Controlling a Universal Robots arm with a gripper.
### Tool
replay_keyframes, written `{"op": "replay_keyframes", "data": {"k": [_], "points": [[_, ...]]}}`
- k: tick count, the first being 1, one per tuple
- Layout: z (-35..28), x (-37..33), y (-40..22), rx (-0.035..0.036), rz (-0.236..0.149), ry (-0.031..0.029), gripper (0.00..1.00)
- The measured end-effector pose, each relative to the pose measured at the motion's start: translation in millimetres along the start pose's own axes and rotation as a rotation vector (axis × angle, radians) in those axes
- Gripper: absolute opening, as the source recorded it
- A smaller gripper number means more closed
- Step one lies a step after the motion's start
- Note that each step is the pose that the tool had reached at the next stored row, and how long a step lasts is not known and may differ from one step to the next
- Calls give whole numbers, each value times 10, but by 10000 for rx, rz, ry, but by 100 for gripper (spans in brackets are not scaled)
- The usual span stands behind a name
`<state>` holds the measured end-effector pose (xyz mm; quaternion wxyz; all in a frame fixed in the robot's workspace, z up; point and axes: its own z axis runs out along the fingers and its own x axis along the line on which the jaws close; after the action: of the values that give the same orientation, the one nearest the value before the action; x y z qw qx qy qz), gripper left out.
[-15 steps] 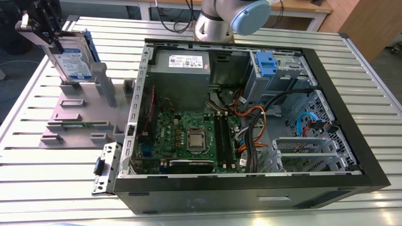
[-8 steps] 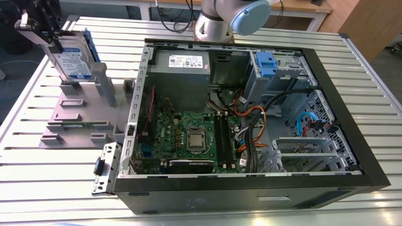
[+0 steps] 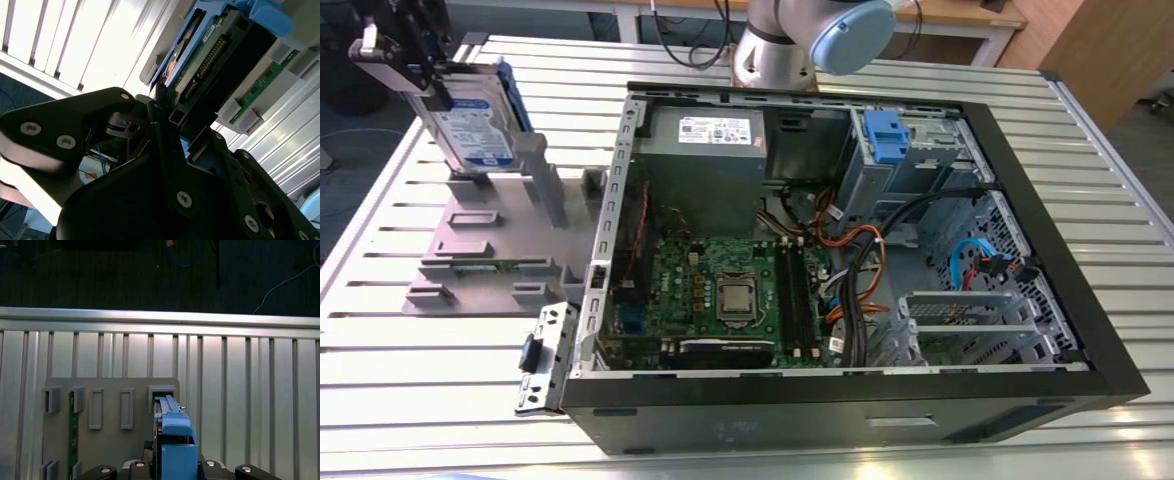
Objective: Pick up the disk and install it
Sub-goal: 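Pick up the disk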
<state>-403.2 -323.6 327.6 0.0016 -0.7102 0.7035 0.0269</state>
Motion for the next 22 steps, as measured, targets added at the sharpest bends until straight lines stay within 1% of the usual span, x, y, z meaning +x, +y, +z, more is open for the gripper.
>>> {"op": "replay_keyframes", "data": {"k": [22], "points": [[-80, -3, 2, 0, 0, 0, 37]]}}
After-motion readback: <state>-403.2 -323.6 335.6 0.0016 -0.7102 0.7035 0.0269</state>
